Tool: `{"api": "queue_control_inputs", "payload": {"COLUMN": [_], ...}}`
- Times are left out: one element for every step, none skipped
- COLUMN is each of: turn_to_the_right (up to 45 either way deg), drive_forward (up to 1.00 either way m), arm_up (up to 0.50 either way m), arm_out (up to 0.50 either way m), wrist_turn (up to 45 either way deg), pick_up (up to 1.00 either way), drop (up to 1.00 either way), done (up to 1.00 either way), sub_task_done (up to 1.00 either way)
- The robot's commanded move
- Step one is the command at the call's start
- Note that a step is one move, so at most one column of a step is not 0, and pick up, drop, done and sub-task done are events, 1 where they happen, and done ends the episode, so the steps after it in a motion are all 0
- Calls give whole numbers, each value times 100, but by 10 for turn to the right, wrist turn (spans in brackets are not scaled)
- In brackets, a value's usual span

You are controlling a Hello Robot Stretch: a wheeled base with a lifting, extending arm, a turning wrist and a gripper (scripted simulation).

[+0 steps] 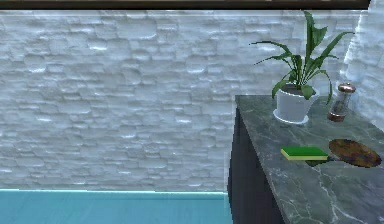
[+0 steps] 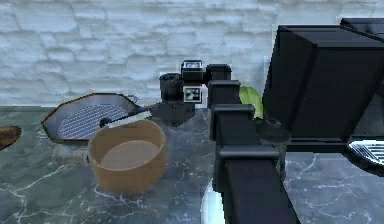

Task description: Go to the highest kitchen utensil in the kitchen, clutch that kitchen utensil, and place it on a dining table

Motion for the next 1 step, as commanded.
{"api": "queue_control_inputs", "payload": {"turn_to_the_right": [0], "drive_forward": [0], "arm_up": [0], "arm_out": [0], "wrist_turn": [-450], "pick_up": [0], "drop": [0], "done": [0], "sub_task_done": [0]}}
